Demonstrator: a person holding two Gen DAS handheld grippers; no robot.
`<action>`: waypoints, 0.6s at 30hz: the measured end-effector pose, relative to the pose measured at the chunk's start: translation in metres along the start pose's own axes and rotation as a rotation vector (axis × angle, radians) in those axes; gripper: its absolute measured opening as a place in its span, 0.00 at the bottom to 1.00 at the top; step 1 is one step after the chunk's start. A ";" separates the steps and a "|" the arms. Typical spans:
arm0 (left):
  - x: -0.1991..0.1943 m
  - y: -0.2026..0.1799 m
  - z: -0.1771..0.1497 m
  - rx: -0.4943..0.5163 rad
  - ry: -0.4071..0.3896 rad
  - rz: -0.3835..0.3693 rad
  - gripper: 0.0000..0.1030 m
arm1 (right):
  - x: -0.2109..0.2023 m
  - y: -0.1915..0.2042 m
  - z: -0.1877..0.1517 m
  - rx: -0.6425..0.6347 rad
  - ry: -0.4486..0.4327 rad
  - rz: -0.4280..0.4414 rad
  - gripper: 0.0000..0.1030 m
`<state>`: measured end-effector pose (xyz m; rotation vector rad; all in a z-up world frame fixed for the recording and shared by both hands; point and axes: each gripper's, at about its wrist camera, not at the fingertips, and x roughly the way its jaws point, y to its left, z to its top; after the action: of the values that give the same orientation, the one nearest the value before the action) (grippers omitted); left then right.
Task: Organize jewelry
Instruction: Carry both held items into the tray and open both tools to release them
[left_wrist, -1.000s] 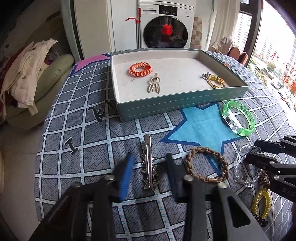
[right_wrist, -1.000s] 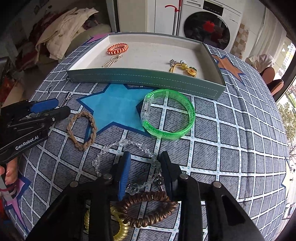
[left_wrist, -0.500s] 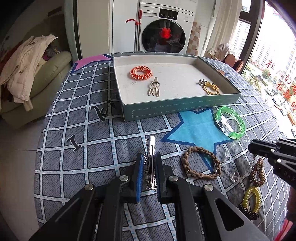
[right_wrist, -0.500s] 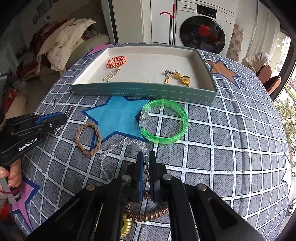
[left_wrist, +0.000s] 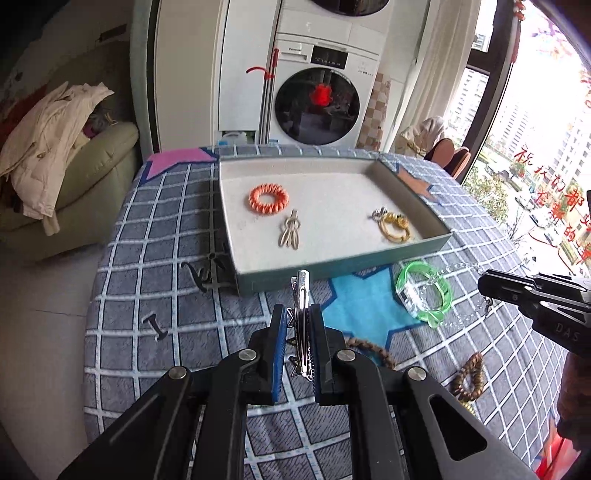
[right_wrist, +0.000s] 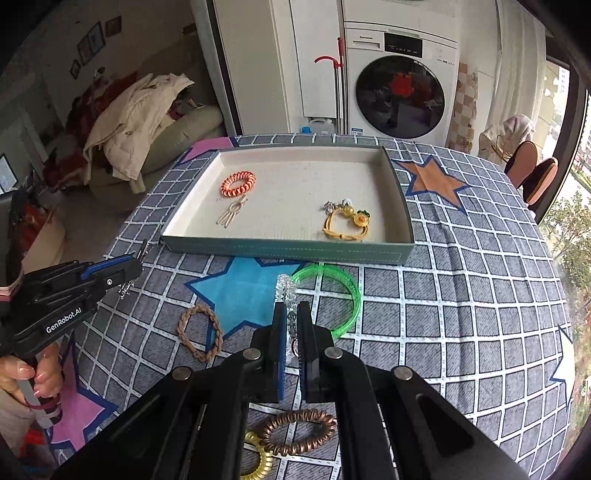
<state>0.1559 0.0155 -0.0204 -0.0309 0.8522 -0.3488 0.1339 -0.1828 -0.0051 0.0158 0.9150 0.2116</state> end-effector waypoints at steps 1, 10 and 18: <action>-0.001 -0.001 0.005 0.003 -0.009 0.002 0.31 | -0.001 0.000 0.005 -0.003 -0.008 -0.001 0.06; 0.016 -0.004 0.045 -0.017 -0.034 0.018 0.31 | 0.010 -0.003 0.052 -0.006 -0.035 0.022 0.06; 0.058 -0.009 0.077 -0.019 -0.005 0.039 0.31 | 0.040 -0.006 0.087 -0.001 -0.047 0.064 0.06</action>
<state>0.2456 -0.0194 -0.0103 -0.0327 0.8502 -0.3036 0.2271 -0.1747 0.0163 0.0490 0.8684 0.2706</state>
